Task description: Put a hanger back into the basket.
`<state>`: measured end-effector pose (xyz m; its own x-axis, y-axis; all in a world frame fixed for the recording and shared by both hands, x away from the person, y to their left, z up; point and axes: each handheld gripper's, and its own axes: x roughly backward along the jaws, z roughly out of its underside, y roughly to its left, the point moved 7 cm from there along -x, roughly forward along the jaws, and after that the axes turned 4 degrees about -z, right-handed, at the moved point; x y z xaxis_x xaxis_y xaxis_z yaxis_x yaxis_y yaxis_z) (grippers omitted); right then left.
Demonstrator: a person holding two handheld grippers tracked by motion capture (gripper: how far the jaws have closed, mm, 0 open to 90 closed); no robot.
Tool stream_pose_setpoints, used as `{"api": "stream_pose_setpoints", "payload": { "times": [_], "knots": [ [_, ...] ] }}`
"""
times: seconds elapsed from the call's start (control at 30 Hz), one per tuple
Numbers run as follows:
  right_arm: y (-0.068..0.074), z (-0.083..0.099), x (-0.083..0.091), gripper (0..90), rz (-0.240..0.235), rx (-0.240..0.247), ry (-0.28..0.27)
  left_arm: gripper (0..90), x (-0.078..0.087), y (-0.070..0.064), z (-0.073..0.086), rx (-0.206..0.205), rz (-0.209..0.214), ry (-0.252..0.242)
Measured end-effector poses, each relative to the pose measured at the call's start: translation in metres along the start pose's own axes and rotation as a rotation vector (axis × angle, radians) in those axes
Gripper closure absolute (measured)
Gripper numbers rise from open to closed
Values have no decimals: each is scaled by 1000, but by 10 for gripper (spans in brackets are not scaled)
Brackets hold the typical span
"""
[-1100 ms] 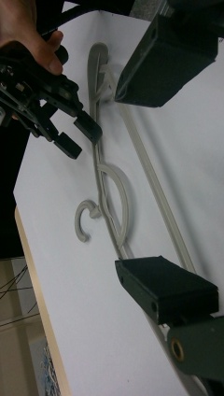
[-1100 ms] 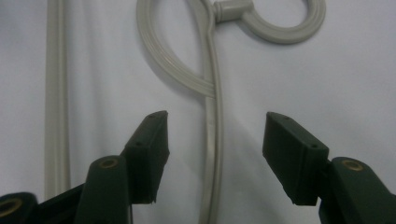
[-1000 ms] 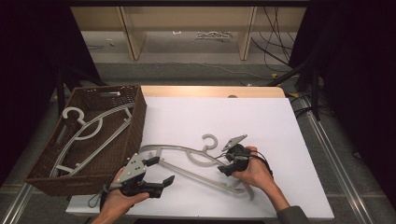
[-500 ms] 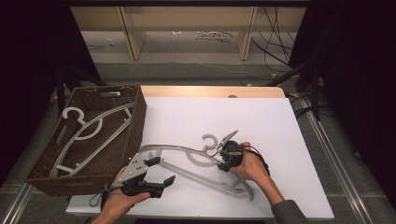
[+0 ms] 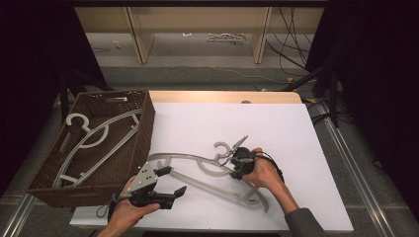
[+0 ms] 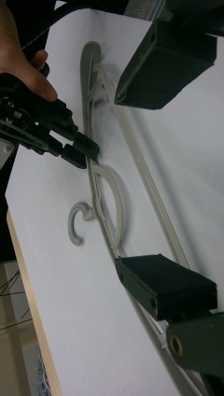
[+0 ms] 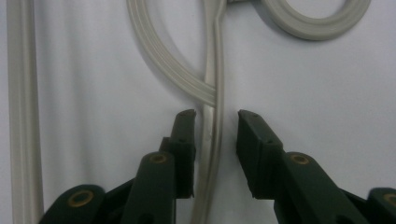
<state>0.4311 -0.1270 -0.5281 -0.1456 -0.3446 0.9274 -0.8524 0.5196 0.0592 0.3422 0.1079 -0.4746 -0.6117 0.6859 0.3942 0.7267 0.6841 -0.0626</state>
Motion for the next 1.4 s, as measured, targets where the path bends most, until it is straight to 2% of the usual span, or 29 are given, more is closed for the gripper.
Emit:
{"api": "stream_pose_setpoints", "payload": {
  "times": [0.07, 0.23, 0.3, 0.37, 0.4, 0.53, 0.7, 0.73, 0.87, 0.9, 0.93, 1.0, 1.03, 1.07, 1.17, 1.2, 1.3, 1.33, 1.37, 1.4],
  "knots": [
    [0, -1, 0, 709, -3, 3, 3, 181, -1, 0, 0, -13, 4, 4],
    [0, -2, 0, 748, -3, 13, 15, 183, -1, 0, 1, -13, 0, 4],
    [1, -2, 0, 768, 0, 24, 18, 184, -1, 0, 1, 2, 4, 7],
    [2, -3, -1, 791, 4, 31, 23, 185, 0, 1, 0, -15, 5, 3],
    [2, -3, 0, 793, 0, 31, 23, 187, 0, 0, 0, -1, 3, 3],
    [2, -3, 0, 796, 2, 31, 22, 188, 0, 1, 0, -17, 5, 4],
    [2, -3, 0, 812, 5, 27, 17, 190, 0, 0, 0, -1, 11, -6],
    [2, -3, 1, 815, 4, 29, 14, 191, 1, 1, -1, -18, 10, 0],
    [4, -3, 2, 816, 15, 46, 24, 192, 1, 0, -1, -12, 8, 1],
    [4, -3, 2, 817, 19, 50, 25, 192, 0, 0, -2, -21, 17, -5],
    [4, -3, 3, 817, 22, 59, 29, 192, -1, 0, -2, -9, 12, -5],
    [5, -3, 6, 817, 35, 73, 31, 195, -2, 0, -3, -12, 7, -4],
    [5, -3, 7, 817, 36, 78, 30, 195, -4, -2, -4, 2, 14, -6],
    [5, -3, 10, 817, 40, 83, 26, 195, -5, -2, -5, -17, 10, -2],
    [6, -4, 14, 817, 48, 97, 21, 199, -10, -2, -8, -16, 6, 3],
    [7, -4, 18, 817, 55, 108, 16, 200, -15, -1, -11, -42, -5, 12],
    [8, -4, 21, 818, 61, 125, 10, 202, -23, 3, -17, -54, -21, 23],
    [10, -5, 24, 817, 67, 123, 4, 203, -32, 4, -20, -65, -29, 46],
    [10, -5, 24, 817, 67, 123, 4, 206, -32, 4, -20, -65, -29, 46],
    [11, -5, 27, 818, 72, 135, -3, 211, -46, 4, -22, -81, -42, 94]
  ]
}}
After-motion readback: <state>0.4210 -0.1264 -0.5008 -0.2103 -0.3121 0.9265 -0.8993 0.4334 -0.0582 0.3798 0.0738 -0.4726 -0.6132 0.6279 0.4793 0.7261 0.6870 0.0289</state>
